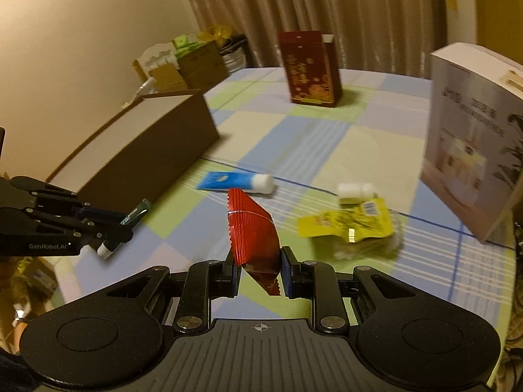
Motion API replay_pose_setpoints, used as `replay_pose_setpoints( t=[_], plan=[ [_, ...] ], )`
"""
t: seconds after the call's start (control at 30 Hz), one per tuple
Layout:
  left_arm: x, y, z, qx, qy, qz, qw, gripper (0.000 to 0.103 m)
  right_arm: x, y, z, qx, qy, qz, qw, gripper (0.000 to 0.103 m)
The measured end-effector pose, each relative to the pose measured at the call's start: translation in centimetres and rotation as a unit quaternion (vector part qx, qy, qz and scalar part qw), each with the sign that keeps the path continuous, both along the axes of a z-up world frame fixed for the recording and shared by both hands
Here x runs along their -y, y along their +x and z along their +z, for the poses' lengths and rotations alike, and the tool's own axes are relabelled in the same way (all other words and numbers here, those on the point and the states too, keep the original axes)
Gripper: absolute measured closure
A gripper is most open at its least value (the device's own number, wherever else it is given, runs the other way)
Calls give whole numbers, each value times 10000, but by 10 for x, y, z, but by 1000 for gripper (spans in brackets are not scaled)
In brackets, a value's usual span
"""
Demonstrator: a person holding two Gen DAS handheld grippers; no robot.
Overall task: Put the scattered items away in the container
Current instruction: 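Carry the lip balm and red packet into the box and release both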
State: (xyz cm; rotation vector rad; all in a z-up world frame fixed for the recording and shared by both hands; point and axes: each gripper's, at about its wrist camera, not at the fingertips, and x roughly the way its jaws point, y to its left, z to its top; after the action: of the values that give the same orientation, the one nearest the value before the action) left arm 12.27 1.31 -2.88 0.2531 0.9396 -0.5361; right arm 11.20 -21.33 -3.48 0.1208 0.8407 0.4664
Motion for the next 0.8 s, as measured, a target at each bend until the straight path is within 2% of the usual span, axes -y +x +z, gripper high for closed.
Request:
replay_pose_setpoints(
  t=[0.53, 0.8],
  plan=[
    [-67, -1, 48, 517, -242, 423, 9975, 89, -66, 18, 18, 75, 176, 546, 9983, 76],
    [-124, 8, 73, 807, -261, 834, 9929, 89, -106, 39, 36, 218, 359, 912, 9949, 76]
  ],
)
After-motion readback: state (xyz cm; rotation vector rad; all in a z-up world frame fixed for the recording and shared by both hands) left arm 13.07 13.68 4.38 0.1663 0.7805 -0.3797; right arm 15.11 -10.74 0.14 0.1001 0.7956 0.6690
